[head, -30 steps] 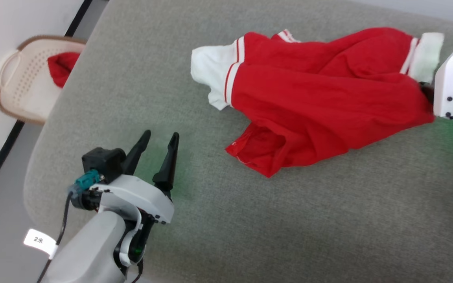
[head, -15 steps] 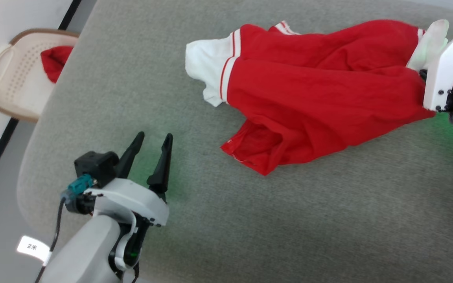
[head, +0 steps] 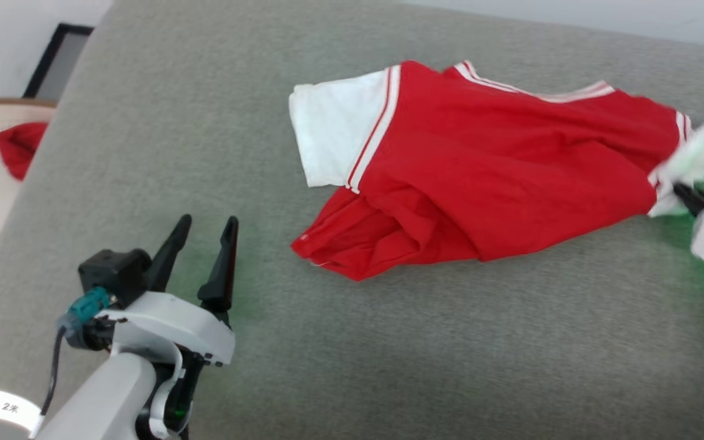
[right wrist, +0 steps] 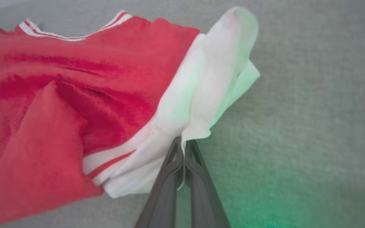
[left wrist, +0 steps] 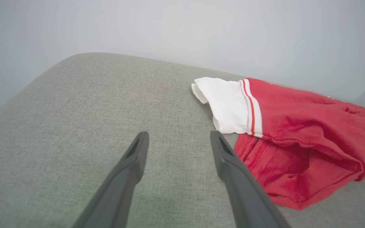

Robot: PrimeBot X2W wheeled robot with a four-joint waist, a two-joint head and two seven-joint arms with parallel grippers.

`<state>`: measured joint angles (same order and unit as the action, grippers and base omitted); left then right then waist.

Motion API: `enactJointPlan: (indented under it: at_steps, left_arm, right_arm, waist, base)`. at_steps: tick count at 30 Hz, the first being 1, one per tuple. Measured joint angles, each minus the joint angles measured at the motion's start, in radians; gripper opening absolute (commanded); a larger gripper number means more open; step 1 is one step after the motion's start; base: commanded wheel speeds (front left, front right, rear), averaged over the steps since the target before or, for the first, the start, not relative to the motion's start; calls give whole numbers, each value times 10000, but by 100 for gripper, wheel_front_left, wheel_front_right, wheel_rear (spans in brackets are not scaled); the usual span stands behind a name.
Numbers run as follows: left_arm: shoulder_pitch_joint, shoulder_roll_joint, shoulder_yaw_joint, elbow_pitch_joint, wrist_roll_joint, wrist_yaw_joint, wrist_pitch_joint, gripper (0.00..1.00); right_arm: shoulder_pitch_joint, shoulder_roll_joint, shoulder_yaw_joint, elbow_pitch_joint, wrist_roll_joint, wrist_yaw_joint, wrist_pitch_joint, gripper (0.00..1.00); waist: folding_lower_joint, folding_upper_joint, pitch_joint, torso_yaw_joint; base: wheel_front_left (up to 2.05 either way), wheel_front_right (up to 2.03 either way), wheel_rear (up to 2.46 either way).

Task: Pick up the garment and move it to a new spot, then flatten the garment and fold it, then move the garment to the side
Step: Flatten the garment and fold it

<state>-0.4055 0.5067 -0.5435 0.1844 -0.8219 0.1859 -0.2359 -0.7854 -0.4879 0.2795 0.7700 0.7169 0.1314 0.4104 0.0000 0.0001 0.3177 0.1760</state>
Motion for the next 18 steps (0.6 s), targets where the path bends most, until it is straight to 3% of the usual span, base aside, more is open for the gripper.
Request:
enactJointPlan:
  at_steps: [6, 9, 10, 11, 18]
  left_arm:
    - [272, 389, 86, -878, 8, 359, 251, 100]
    - [400, 573, 148, -1277, -4, 477, 412, 100]
    - [421, 606, 151, -1375, -46, 477, 447, 100]
    - [419, 656, 138, -1448, -56, 477, 560, 100]
    - [-570, 1225, -75, -1666, 228, 178, 1457, 100]
  right_arm:
    - [1808, -635, -1005, -1252, 311, 2, -309, 0]
    - [2311, -589, -1607, -1565, 205, 2, -435, 0]
    - [2421, -512, -1812, -1639, 119, 0, -541, 36]
    - [2505, -431, -2015, -1680, -38, 2, -663, 98]
    - [3136, 192, -3632, -2128, -1110, -4, -1662, 100]
  waist:
    - [0, 0, -139, -490]
    - [0, 0, -179, -709]
    - [0, 0, -194, -780]
    - [0, 0, -208, -851]
    - [0, 0, -273, -1242]
  base:
    - [0, 0, 0]
    - [0, 0, 0]
    - [0, 0, 0]
    - [0, 0, 0]
    - [0, 0, 0]
